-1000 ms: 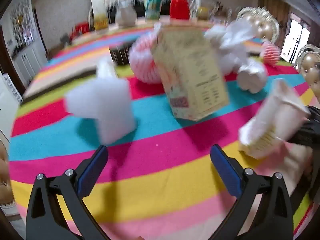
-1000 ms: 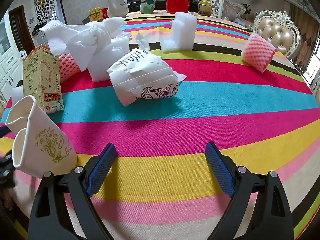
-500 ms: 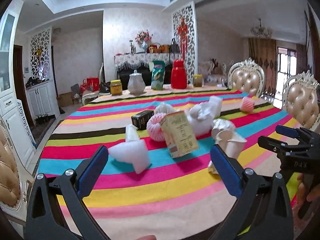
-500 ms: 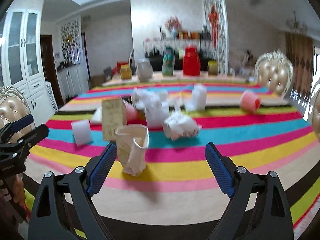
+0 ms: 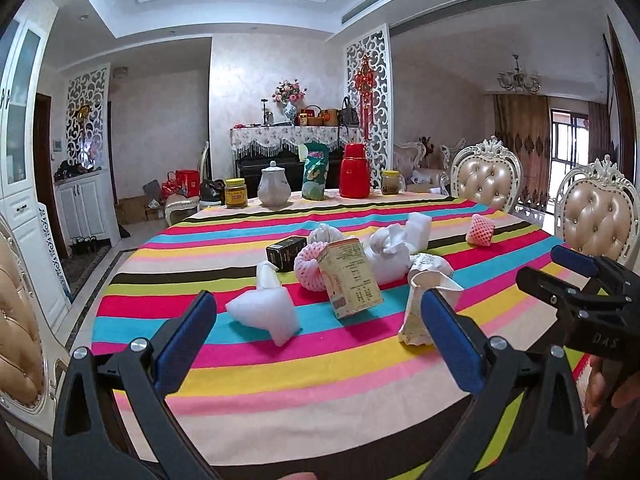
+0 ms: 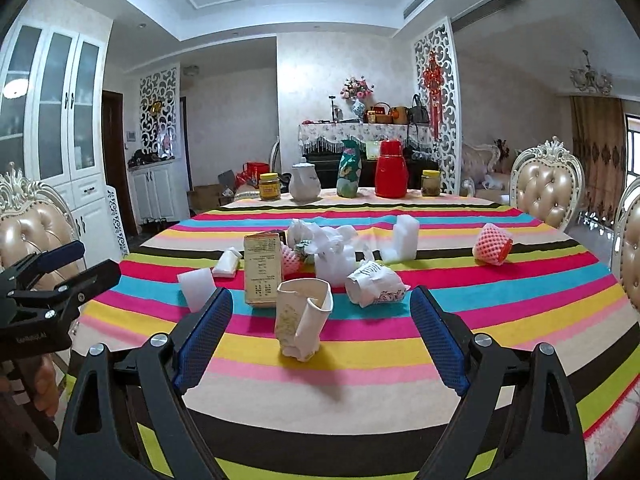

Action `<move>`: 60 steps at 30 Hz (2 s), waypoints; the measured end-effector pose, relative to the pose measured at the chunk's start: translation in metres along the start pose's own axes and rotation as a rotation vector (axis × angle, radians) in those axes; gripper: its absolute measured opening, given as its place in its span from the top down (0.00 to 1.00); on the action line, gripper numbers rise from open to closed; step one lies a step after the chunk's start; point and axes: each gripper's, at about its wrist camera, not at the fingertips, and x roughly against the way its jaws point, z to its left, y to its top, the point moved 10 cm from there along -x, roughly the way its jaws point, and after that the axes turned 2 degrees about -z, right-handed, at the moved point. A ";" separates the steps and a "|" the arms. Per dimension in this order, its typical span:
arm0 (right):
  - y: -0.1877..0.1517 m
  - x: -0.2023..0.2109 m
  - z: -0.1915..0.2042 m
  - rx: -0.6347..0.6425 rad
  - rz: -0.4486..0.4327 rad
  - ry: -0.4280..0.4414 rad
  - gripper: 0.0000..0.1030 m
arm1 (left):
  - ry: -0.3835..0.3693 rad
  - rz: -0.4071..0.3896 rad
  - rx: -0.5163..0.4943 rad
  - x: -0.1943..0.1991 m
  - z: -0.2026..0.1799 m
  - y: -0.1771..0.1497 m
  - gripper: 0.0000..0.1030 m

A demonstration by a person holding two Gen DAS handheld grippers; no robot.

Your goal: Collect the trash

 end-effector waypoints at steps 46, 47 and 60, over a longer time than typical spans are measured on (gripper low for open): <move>-0.001 0.002 0.018 -0.038 -0.004 0.062 0.17 | -0.028 0.003 0.063 -0.002 0.012 -0.012 0.04; -0.002 0.002 0.018 -0.036 -0.004 0.062 0.17 | -0.028 0.004 0.061 -0.003 0.013 -0.012 0.04; 0.001 0.004 0.021 -0.036 -0.008 0.070 0.17 | -0.031 0.000 0.043 -0.003 0.009 -0.011 0.04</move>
